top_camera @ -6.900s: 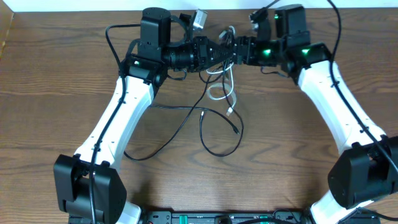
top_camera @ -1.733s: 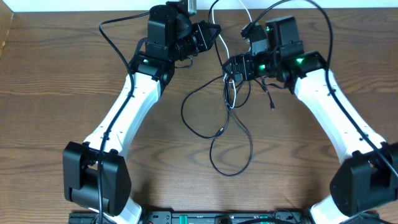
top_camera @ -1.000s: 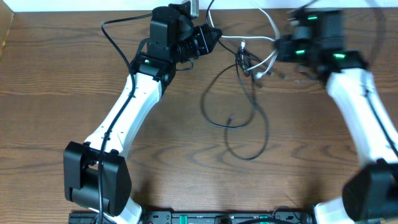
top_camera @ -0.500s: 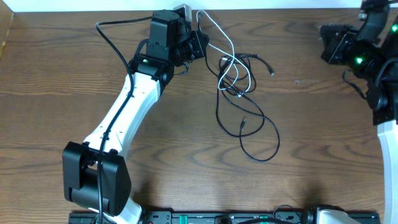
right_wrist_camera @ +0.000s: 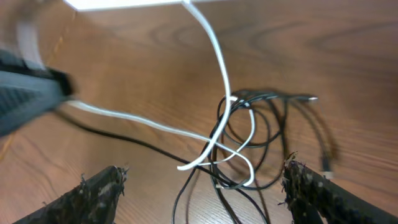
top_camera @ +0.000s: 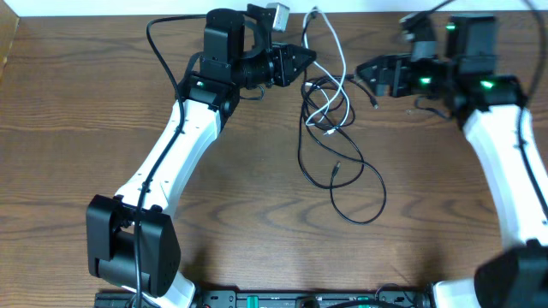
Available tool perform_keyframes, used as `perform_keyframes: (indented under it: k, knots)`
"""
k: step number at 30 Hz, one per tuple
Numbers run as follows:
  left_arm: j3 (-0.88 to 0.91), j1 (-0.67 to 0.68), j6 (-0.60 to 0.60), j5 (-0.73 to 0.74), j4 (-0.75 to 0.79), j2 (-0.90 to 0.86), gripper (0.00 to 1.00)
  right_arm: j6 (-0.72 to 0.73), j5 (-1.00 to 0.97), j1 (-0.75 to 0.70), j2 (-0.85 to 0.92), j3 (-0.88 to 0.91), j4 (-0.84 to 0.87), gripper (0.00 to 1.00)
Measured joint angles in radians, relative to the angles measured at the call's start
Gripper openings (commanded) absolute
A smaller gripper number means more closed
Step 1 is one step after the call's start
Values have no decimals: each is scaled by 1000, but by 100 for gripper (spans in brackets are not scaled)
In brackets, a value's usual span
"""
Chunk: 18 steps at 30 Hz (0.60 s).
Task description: Untangle cables
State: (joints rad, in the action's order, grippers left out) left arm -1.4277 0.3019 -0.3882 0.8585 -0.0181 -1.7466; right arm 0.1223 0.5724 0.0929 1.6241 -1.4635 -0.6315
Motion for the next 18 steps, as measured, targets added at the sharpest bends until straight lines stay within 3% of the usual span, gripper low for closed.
perform_keyframes:
  k: [9,16,18]
  knots:
    - [0,0,-97,113,9,0,7,12,30,37,181,0,122,81]
    - [0,0,-155,125,11,0,7,107,-20,74,243,0,169,81]
    - [0,0,-161,128,11,0,8,137,-31,82,263,0,206,73]
